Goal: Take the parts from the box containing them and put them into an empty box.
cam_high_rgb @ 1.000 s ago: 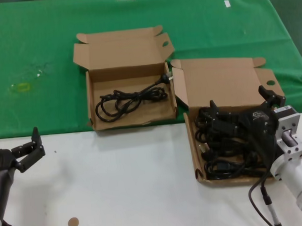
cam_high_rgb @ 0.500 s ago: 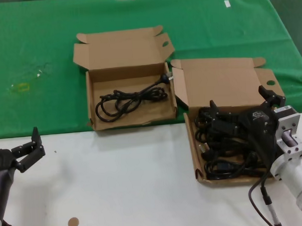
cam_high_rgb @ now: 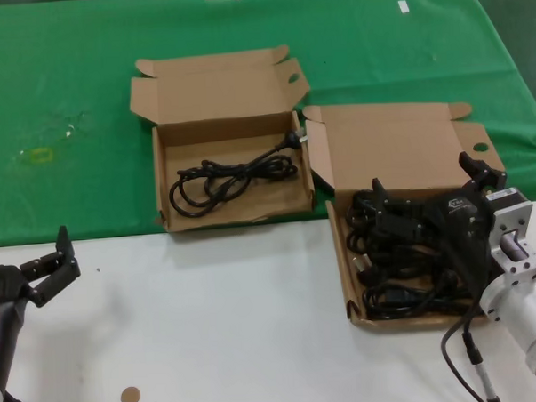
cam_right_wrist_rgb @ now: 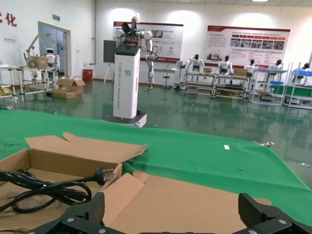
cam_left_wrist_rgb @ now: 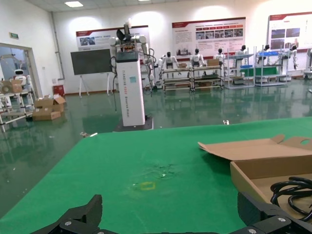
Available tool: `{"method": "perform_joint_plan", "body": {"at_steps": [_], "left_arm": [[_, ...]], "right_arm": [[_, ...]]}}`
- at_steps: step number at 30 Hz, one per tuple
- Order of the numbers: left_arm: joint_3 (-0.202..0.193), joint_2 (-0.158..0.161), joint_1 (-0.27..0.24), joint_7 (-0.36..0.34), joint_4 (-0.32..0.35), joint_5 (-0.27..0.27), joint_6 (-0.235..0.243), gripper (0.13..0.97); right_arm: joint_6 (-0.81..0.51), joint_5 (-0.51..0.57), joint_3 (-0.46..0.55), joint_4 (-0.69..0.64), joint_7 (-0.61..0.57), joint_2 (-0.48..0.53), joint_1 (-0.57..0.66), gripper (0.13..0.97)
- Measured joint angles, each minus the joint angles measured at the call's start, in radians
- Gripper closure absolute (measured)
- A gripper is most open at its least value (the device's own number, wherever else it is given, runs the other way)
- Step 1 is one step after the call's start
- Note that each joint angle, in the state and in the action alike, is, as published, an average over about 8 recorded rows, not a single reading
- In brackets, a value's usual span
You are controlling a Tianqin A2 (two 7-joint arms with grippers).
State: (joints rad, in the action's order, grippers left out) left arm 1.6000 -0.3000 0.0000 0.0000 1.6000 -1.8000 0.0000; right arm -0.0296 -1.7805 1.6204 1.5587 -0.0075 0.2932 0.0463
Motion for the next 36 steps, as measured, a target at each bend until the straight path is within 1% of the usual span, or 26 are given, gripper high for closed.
{"method": "perform_joint_plan", "body": {"at_steps": [36], "left_arm": [[0.0, 0.0, 0.0, 0.0, 0.0, 0.0, 0.0, 0.132]], "right_arm": [[0.0, 0.0, 0.0, 0.0, 0.0, 0.0, 0.0, 0.129]]}}
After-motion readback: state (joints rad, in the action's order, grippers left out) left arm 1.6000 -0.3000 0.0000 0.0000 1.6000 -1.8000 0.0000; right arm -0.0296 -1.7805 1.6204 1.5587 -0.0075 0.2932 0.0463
